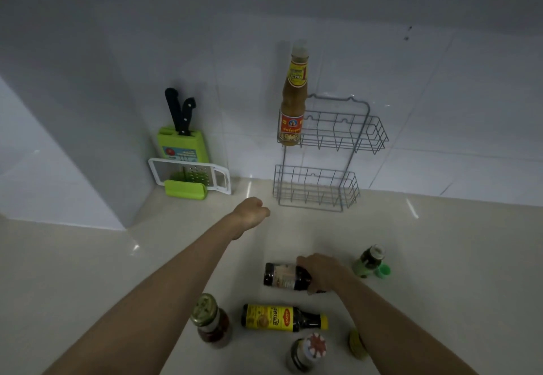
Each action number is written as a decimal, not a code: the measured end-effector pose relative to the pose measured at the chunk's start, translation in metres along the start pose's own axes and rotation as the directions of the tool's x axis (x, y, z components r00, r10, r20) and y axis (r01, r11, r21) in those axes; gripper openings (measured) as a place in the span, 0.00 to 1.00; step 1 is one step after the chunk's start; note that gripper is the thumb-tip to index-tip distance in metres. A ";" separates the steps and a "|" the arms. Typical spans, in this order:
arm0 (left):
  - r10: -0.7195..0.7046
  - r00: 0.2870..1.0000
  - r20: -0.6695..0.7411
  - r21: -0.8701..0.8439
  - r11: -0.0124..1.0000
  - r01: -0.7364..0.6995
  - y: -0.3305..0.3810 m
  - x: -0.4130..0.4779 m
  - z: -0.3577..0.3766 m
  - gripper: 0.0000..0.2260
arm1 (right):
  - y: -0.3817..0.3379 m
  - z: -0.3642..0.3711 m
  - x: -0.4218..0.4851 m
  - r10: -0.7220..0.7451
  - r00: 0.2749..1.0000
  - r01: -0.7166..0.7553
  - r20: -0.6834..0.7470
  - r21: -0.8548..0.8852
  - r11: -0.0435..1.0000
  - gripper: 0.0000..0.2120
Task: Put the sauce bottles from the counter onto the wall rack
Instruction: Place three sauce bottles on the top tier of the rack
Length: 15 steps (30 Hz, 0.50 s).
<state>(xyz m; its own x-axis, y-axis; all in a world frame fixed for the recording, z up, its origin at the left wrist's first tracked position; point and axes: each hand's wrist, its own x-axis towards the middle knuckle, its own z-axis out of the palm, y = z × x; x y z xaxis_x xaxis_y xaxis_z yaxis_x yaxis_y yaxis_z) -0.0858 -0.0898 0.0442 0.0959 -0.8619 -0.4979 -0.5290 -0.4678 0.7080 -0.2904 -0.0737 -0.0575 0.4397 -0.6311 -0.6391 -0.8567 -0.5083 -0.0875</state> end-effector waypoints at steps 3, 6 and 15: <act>-0.023 1.000 -0.014 -0.031 0.999 0.023 -0.006 0.001 0.000 0.24 | -0.001 0.002 0.002 -0.071 0.987 0.051 -0.143 -0.139 0.989 0.23; -0.040 0.999 -0.024 -0.047 0.998 0.039 -0.010 0.006 0.001 0.23 | 0.001 0.006 0.015 -0.165 0.930 0.111 -0.328 -0.178 0.978 0.19; -0.069 0.997 -0.033 -0.055 0.996 0.067 -0.016 0.019 0.002 0.22 | -0.019 0.001 0.015 0.617 0.785 -0.264 -0.050 0.874 0.407 0.32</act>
<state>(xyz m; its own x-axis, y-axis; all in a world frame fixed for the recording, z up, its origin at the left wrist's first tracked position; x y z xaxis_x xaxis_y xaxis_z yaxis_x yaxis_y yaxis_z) -0.0777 -0.0980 0.0228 0.1594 -0.8337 -0.5286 -0.4747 -0.5343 0.6995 -0.2680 -0.0727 -0.0665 -0.1697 -0.8387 -0.5174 -0.7005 0.4720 -0.5353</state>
